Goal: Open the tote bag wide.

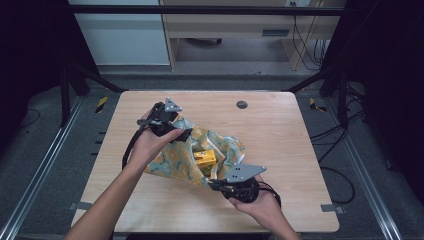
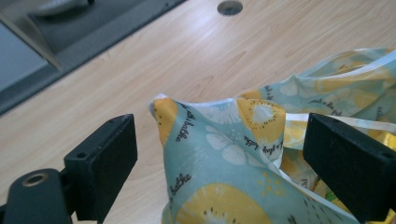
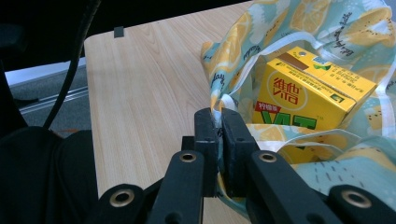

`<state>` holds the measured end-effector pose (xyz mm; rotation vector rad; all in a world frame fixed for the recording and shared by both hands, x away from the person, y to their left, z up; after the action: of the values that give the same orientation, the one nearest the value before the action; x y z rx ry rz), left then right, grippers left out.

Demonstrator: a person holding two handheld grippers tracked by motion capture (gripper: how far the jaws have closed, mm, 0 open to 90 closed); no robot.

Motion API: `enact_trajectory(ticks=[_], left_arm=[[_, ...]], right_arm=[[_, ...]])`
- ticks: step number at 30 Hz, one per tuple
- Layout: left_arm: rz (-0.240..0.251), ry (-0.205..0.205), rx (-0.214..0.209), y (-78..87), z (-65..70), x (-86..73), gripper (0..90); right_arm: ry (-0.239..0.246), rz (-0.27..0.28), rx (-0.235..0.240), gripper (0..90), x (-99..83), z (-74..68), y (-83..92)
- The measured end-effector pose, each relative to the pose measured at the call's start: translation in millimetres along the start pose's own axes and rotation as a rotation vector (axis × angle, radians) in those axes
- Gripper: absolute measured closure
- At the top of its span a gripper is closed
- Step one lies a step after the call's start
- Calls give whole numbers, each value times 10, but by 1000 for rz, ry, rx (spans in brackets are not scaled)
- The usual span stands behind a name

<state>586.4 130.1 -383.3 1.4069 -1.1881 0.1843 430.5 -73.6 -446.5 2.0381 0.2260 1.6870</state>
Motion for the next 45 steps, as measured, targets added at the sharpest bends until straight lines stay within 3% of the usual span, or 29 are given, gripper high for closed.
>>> enact_trajectory(ticks=[1,4,7,10,11,12,13,14,15,18,21,28,30,31,32,39,42,45], left_arm=[[0,0,0,0,0,0,96],[-64,-10,12,-109,48,-72,144],[-83,-18,16,-138,59,-118,287],[-93,-41,16,-165,72,-180,488],[-101,-48,18,-168,72,-198,488],[-103,-50,10,-175,80,-215,636],[-102,-57,6,-178,80,-230,636],[-103,-63,6,-178,77,-242,749],[-100,-66,2,-176,77,-250,749],[-67,-55,2,-145,89,-238,884],[-29,-43,5,-100,95,-197,897],[140,14,0,184,119,35,899],[208,63,-23,328,107,106,899],[208,63,-23,328,107,106,899],[250,87,-30,429,94,139,899],[321,116,-56,710,28,130,899],[353,130,-64,880,-9,52,899],[361,133,-71,947,-15,-5,899]], right_arm=[[0,0,0,862,0,0,0],[0,-15,7,859,-28,-13,-42],[2,-20,9,857,-36,-18,-55],[1,-20,1,857,-40,-10,-45],[1,-20,1,857,-40,-10,-45],[-2,-18,-3,857,-43,0,-37],[-2,-18,-3,857,-43,0,-37],[-6,-17,-5,858,-50,6,-32],[-6,-17,-5,858,-50,6,-32],[-5,-17,-10,859,-58,17,-25],[-5,-13,-18,861,-57,30,-6],[-8,14,-58,867,-23,54,118],[-2,33,-81,868,24,42,208],[0,41,-87,867,44,35,237],[4,44,-95,867,65,28,267],[46,62,-131,858,202,-39,421],[80,55,-138,855,274,-127,454],[91,54,-133,851,292,-178,451]])
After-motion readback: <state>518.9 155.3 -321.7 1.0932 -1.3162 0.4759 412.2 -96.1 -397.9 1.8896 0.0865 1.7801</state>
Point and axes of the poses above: each handheld gripper's, and its own axes: y roughly backward along the jaws, x roughly out of its top, z roughly to its right, the point moved 4 cm from there along -y, roughly forward along the jaws, and after that the axes turned 11 degrees about x, right-handed, at the moved point
